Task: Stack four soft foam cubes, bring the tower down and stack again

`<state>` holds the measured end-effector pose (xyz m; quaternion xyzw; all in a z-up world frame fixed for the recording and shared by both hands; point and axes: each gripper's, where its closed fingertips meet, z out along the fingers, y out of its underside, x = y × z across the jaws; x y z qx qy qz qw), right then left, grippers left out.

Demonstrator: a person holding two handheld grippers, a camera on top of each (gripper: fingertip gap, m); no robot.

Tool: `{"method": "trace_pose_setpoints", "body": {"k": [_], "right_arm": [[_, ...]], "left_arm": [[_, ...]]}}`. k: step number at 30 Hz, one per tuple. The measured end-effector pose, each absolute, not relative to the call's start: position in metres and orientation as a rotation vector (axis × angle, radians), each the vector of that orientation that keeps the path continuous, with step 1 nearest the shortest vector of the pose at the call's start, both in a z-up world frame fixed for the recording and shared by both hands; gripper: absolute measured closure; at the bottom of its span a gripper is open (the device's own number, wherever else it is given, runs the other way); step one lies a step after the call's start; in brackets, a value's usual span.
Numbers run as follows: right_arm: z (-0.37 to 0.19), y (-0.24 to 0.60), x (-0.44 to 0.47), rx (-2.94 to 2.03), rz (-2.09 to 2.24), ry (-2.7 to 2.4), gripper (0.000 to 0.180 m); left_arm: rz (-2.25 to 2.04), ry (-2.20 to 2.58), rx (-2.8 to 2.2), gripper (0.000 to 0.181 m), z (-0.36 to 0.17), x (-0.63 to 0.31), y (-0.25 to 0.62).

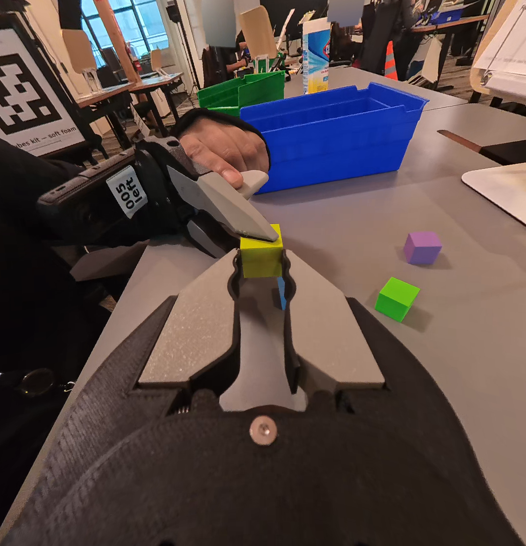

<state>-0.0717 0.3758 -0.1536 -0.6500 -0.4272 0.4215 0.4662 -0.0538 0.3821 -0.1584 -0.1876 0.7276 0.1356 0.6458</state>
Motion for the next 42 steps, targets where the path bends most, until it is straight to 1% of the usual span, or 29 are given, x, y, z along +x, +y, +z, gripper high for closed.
{"method": "trace_pose_setpoints", "body": {"k": [18, 42], "right_arm": [[-0.139, 0.370, -0.071, -1.481, 1.019, -1.053, 0.156], [-0.140, 0.374, -0.072, -1.499, 1.019, -1.022, 0.155]], "left_arm": [[0.345, 1.573, -0.372, 0.154, -0.144, -0.052, 0.376], [0.344, 1.578, -0.393, 0.154, -0.147, -0.050, 0.379]]}}
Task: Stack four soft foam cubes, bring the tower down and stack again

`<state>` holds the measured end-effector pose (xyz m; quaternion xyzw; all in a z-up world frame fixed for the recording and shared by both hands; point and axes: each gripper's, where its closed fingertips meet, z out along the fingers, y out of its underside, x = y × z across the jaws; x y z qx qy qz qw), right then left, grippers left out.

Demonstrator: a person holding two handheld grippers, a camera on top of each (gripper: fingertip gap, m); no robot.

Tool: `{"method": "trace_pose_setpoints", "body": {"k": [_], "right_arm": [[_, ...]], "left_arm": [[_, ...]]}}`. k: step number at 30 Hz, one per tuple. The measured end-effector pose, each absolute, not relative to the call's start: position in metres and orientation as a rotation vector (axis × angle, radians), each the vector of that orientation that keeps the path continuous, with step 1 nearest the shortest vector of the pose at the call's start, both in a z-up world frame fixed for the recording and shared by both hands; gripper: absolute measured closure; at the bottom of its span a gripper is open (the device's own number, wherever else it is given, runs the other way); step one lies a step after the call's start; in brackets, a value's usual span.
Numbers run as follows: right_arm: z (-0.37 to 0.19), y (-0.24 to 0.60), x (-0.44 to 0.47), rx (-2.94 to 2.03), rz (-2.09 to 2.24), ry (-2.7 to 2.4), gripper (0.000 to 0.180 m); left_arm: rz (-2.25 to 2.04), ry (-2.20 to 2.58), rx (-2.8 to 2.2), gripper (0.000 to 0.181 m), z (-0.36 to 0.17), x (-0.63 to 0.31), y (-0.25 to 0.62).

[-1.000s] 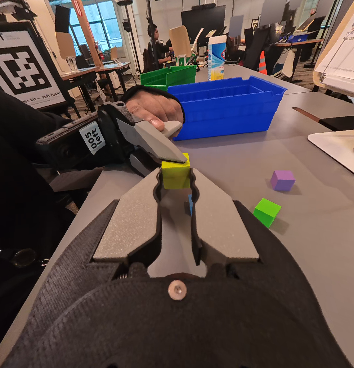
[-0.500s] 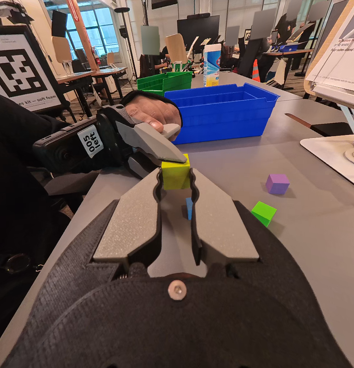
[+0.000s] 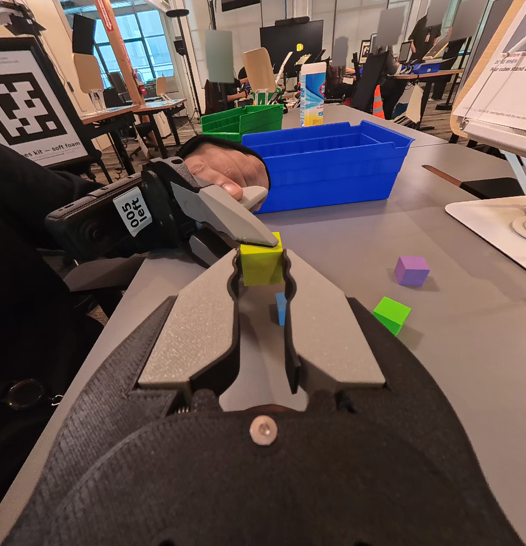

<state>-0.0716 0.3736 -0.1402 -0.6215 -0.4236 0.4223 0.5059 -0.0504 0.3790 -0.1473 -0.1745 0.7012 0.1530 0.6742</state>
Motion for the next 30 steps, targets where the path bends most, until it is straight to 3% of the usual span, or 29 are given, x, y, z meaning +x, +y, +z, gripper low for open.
{"method": "trace_pose_setpoints", "body": {"k": [16, 24, 30], "right_arm": [[-0.145, 0.376, -0.071, -1.541, 1.025, -1.008, 0.155], [-0.139, 0.381, -0.063, -1.539, 1.052, -0.949, 0.155], [-0.139, 0.385, -0.060, -1.535, 1.044, -0.926, 0.155]], "left_arm": [[0.333, 1.556, -0.387, 0.153, -0.150, -0.051, 0.381], [0.286, 1.552, -0.475, 0.124, -0.153, -0.054, 0.389], [-0.201, 1.672, -0.833, 0.118, -0.171, -0.069, 0.387]]}}
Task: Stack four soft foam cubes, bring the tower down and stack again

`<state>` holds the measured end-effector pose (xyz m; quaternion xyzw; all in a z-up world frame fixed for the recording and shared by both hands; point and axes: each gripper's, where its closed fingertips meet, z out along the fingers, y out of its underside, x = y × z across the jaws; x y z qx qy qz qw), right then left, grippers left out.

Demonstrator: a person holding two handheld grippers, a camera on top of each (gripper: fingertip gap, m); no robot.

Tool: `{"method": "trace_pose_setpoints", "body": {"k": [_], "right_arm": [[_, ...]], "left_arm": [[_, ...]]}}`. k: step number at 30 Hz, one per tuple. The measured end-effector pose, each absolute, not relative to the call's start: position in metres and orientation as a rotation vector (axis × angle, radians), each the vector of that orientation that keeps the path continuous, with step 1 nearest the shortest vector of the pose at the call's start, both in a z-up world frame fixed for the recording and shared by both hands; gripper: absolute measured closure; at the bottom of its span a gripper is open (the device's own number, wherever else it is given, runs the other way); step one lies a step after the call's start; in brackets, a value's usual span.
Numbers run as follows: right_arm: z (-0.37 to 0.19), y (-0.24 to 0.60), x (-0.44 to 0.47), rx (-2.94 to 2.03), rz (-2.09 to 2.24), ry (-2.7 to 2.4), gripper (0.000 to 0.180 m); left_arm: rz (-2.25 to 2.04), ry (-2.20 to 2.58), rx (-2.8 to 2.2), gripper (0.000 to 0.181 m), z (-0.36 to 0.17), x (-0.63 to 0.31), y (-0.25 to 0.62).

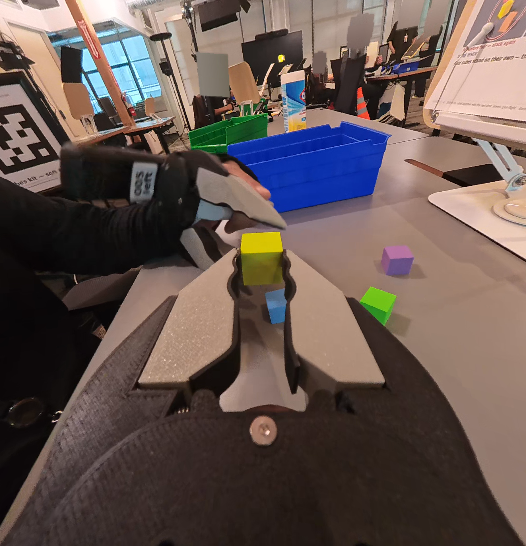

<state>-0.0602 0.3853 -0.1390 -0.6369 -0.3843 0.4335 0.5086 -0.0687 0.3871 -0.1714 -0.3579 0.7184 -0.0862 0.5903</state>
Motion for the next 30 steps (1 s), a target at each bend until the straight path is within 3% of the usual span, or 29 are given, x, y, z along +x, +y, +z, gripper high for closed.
{"method": "trace_pose_setpoints", "body": {"k": [4, 8, 18, 30], "right_arm": [[-0.143, 0.384, -0.064, -1.521, 1.020, -0.959, 0.155], [-0.154, 0.382, -0.074, -1.505, 0.958, -1.039, 0.155], [-0.189, 0.392, -0.095, -1.567, 0.792, -1.167, 0.155], [-0.201, 0.397, -0.107, -1.621, 0.798, -1.246, 0.155]], "left_arm": [[-0.665, 1.738, -1.110, 0.098, -0.182, -0.083, 0.373], [-0.822, 1.806, -1.342, 0.083, -0.204, -0.098, 0.374], [-0.742, 1.851, -1.578, 0.083, -0.253, -0.106, 0.400], [-0.801, 1.873, -1.649, 0.085, -0.259, -0.107, 0.400]]}}
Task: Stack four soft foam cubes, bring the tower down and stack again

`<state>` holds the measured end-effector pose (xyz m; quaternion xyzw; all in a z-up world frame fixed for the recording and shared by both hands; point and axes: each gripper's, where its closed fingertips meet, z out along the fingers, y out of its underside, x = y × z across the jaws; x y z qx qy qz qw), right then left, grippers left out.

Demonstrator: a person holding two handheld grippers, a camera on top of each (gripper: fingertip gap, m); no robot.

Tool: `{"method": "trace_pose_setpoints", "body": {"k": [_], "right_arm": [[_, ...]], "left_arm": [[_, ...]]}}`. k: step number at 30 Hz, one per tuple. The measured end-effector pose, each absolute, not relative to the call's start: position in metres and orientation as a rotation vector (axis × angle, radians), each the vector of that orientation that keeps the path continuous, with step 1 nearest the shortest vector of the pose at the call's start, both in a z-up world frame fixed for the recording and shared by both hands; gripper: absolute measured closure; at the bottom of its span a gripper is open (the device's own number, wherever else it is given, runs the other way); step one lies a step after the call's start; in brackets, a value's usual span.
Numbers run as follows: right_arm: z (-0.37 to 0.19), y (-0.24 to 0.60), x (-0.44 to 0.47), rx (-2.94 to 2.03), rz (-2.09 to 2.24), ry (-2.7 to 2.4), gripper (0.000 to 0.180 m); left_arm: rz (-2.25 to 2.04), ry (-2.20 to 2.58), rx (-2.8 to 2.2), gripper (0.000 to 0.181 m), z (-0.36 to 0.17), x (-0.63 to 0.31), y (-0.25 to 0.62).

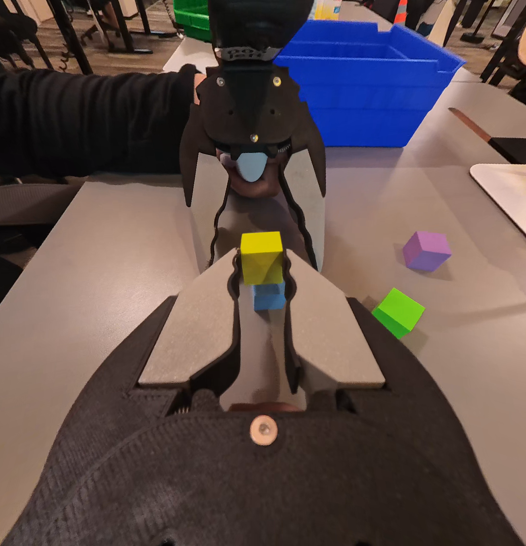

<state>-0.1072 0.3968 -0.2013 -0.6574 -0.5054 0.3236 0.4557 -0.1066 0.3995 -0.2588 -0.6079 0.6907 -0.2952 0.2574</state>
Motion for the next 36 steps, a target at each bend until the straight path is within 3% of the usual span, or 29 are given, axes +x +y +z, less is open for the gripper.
{"method": "trace_pose_setpoints", "body": {"k": [36], "right_arm": [[-0.214, 0.404, -0.109, -1.706, 0.752, -1.267, 0.155]], "left_arm": [[-0.795, 1.864, -1.655, 0.085, -0.259, -0.105, 0.399]]}}
